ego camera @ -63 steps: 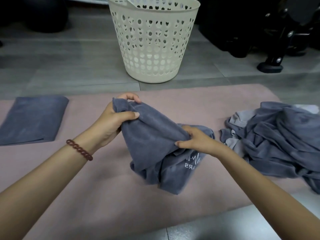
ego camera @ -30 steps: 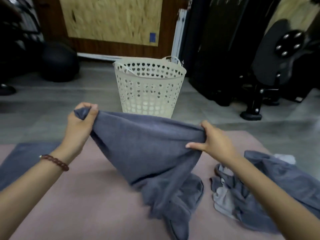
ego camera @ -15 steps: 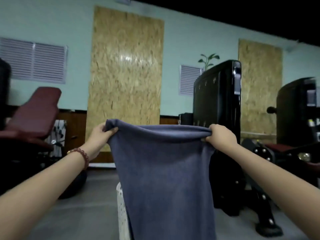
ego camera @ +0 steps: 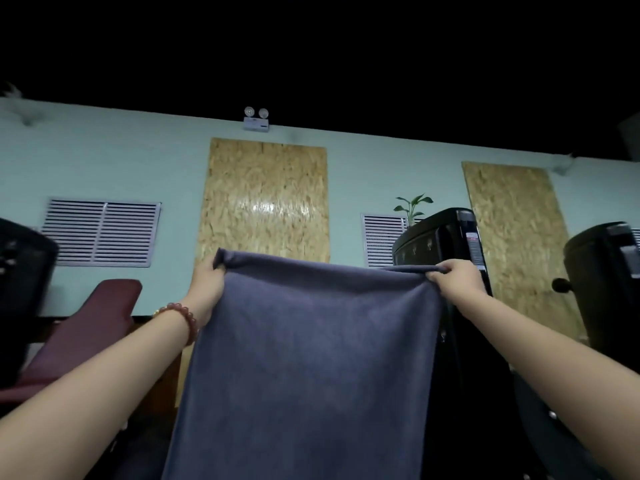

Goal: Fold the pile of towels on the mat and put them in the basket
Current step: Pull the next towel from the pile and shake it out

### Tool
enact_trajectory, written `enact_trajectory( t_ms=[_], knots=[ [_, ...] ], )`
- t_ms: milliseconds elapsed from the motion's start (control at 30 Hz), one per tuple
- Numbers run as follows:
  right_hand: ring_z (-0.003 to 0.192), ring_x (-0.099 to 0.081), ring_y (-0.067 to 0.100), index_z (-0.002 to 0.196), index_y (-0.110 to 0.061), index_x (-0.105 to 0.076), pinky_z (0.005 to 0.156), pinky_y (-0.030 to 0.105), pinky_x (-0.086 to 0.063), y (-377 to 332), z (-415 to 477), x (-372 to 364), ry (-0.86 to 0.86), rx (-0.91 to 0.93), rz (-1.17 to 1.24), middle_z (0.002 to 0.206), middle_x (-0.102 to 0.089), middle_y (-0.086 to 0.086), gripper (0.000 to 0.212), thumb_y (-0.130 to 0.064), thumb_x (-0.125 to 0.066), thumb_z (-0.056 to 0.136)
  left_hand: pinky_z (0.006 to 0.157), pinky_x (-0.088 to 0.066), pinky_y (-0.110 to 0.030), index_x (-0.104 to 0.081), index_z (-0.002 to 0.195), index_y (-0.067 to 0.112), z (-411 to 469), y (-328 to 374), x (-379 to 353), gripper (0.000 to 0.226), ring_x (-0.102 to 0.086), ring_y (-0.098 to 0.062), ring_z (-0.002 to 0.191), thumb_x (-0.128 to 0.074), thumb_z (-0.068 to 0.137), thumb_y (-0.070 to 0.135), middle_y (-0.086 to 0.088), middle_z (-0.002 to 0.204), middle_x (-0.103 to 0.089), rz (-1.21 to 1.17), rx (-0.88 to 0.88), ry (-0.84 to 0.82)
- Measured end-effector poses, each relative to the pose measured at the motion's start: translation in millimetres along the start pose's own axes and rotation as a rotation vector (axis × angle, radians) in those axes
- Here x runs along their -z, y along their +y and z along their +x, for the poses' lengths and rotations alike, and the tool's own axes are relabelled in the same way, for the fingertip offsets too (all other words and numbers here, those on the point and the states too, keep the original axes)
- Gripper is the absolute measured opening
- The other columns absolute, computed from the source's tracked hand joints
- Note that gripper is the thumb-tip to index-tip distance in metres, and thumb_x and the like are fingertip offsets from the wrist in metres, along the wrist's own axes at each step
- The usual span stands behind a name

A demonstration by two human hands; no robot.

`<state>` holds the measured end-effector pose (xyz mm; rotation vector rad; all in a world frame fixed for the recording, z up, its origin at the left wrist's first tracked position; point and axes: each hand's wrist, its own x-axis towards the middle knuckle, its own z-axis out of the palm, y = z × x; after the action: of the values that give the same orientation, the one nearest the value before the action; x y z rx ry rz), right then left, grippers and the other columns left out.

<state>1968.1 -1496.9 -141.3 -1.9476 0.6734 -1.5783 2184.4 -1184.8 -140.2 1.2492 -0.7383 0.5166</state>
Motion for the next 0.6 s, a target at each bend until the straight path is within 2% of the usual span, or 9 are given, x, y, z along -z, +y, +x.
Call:
enact_trajectory(
  t_ms=[67,133,233,300,367,433,500,600],
  knots=[
    [0.076,-0.059,0.026,0.087,-0.015,-0.066,0.068,0.029,-0.044,0.5,-5.6,-3.3,0.045,-0.034,0.107,0.083,-0.063,0.009,0.008,-0.023,-0.064,0.086,0.074,-0.042,-0.028,-0.051,0.127,0.006,-0.5,4.7,0.7,0.033,-0.055,-0.028,0.097,-0.033,0.099,0.008,-0.015,0.113,-0.055,-0.047,0.088,0.012],
    [0.058,-0.058,0.021,0.091,-0.013,-0.065,0.057,0.028,-0.048,-1.7,-10.3,-5.1,0.055,-0.091,0.224,0.076,-0.061,0.006,0.011,-0.023,-0.062,0.088,0.066,-0.044,-0.028,-0.055,0.118,0.009,-3.5,7.9,3.1,0.028,-0.056,-0.024,0.089,-0.039,0.098,0.021,-0.012,0.113,-0.057,-0.088,0.144,-0.022],
    [0.049,-0.058,0.017,0.092,-0.013,-0.059,0.042,0.024,-0.046,-7.0,-19.0,-1.6,0.034,-0.121,0.258,0.073,-0.058,0.004,0.014,-0.027,-0.056,0.093,0.092,-0.045,-0.038,-0.054,0.126,0.012,-5.0,4.3,8.3,0.045,-0.054,-0.025,0.109,-0.05,0.093,0.043,-0.008,0.12,-0.057,-0.023,0.114,-0.083],
    [0.047,-0.056,0.017,0.091,-0.014,-0.059,0.039,0.022,-0.042,-4.6,-20.6,-0.7,0.012,-0.097,0.182,0.07,-0.058,0.006,0.018,-0.03,-0.053,0.094,0.091,-0.044,-0.036,-0.054,0.126,0.012,-5.7,2.4,10.6,0.041,-0.053,-0.024,0.109,-0.047,0.096,0.039,-0.006,0.117,-0.057,-0.015,0.082,-0.046],
    [0.045,-0.052,0.017,0.089,-0.013,-0.059,0.038,0.02,-0.04,2.1,-24.1,-1.2,-0.038,-0.158,0.227,0.069,-0.056,0.009,0.019,-0.029,-0.052,0.095,0.086,-0.044,-0.034,-0.055,0.123,0.014,-7.1,0.4,12.1,0.033,-0.054,-0.024,0.106,-0.043,0.099,0.033,-0.007,0.116,-0.058,-0.052,0.098,-0.014],
    [0.045,-0.051,0.016,0.096,-0.011,-0.055,0.037,0.019,-0.042,10.9,-30.4,-3.6,-0.13,-0.306,0.417,0.075,-0.054,0.01,0.013,-0.024,-0.051,0.096,0.082,-0.044,-0.033,-0.058,0.117,0.015,-10.8,-4.3,14.0,0.026,-0.055,-0.024,0.101,-0.043,0.099,0.027,-0.007,0.111,-0.059,-0.072,0.138,-0.015],
    [0.056,-0.058,0.02,0.112,-0.005,-0.048,0.036,0.018,-0.047,17.1,-35.4,-4.7,-0.231,-0.408,0.621,0.091,-0.055,0.015,0.018,-0.014,-0.049,0.097,0.082,-0.045,-0.034,-0.059,0.11,0.015,-13.0,-10.8,15.3,0.02,-0.056,-0.025,0.098,-0.044,0.099,0.023,-0.008,0.104,-0.06,-0.08,0.188,-0.006],
    [0.076,-0.058,0.026,0.13,0.012,-0.035,0.052,0.022,-0.056,26.5,-37.8,-6.6,-0.314,-0.416,0.732,0.12,-0.045,0.022,0.035,0.004,-0.042,0.096,0.082,-0.044,-0.034,-0.057,0.103,0.013,-12.8,-16.0,16.5,0.018,-0.054,-0.027,0.097,-0.039,0.1,0.014,-0.011,0.102,-0.059,-0.029,0.185,0.019]
  ],
)
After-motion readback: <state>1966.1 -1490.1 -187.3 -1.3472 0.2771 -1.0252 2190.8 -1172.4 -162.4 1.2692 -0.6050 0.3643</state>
